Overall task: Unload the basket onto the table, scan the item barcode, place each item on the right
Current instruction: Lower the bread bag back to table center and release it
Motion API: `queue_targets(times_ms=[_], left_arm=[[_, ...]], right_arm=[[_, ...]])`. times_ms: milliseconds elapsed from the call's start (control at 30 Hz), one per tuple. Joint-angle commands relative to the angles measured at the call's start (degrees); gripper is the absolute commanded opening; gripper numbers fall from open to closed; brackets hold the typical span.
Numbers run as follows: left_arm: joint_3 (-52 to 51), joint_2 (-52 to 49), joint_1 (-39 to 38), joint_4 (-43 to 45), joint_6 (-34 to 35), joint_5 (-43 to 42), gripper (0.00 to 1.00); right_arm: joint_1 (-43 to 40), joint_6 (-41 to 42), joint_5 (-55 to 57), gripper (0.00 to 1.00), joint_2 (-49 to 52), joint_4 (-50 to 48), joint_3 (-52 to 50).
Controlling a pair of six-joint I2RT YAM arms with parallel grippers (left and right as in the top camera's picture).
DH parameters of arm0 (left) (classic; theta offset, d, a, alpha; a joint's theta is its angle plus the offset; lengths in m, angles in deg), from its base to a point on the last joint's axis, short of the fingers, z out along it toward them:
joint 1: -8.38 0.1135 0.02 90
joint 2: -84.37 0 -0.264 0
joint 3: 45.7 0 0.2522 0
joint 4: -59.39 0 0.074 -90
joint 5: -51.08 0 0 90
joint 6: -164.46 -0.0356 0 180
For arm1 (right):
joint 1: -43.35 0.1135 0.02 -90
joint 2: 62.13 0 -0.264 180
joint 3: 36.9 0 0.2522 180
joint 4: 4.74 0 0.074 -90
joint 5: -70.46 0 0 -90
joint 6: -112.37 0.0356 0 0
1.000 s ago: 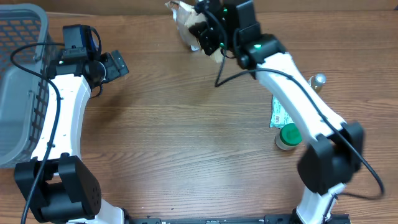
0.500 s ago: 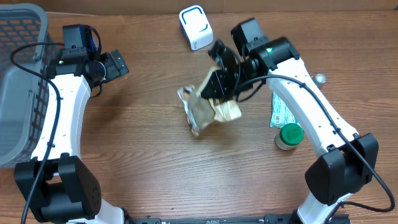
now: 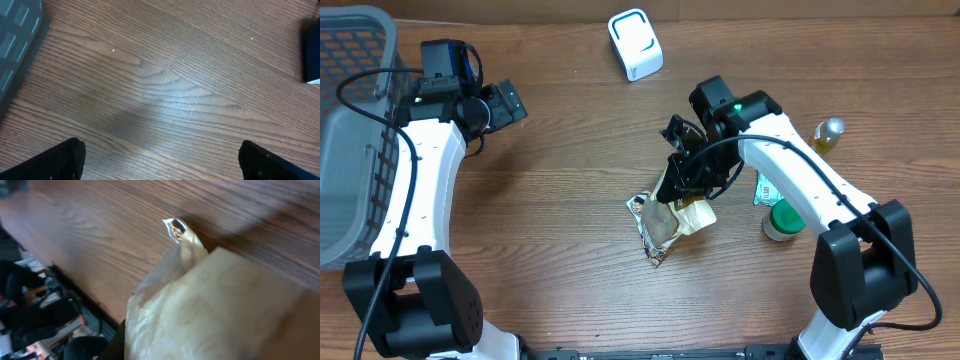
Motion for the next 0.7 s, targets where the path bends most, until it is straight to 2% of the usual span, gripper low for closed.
queue_targets(times_ms=[0, 67, 100, 133, 200, 300, 333, 667], left_arm=[[0.9, 0.4, -0.1, 0.2, -0.3, 0.6, 0.99], [0.9, 0.4, -0.1, 0.2, -0.3, 0.6, 1.0], [0.9, 0.4, -0.1, 0.2, -0.3, 0.6, 0.99], [0.9, 0.4, -0.1, 0.2, -0.3, 0.6, 1.0], [0.9, 0.4, -0.1, 0.2, -0.3, 0.6, 1.0], [0.9, 0.4, -0.1, 0.2, -0.3, 0.6, 1.0], [0.9, 0.4, -0.1, 0.2, -0.3, 0.6, 1.0], [0.9, 0.4, -0.1, 0.2, -0.3, 0.6, 1.0]], right_arm=[[0.3, 0.1, 6.2, 0.06, -0.2, -3.7, -3.1], [0.3, 0.1, 12.5, 0.16, -0.2, -7.0, -4.8], [0.3, 0.1, 16.0, 0.39, -0.2, -8.7, -5.6], [0.3, 0.1, 19.4, 0.69, -0.2, -10.3, -6.2], [0.3, 0.1, 23.7, 0.76, -0.2, -13.0, -7.2], [0.3, 0.1, 26.9, 0.97, -0.2, -17.2, -8.3], [0.3, 0.2, 27.1, 1.0, -0.2, -18.9, -8.6], [0.3, 4.9, 33.6, 1.0, -0.2, -33.6, -8.9]])
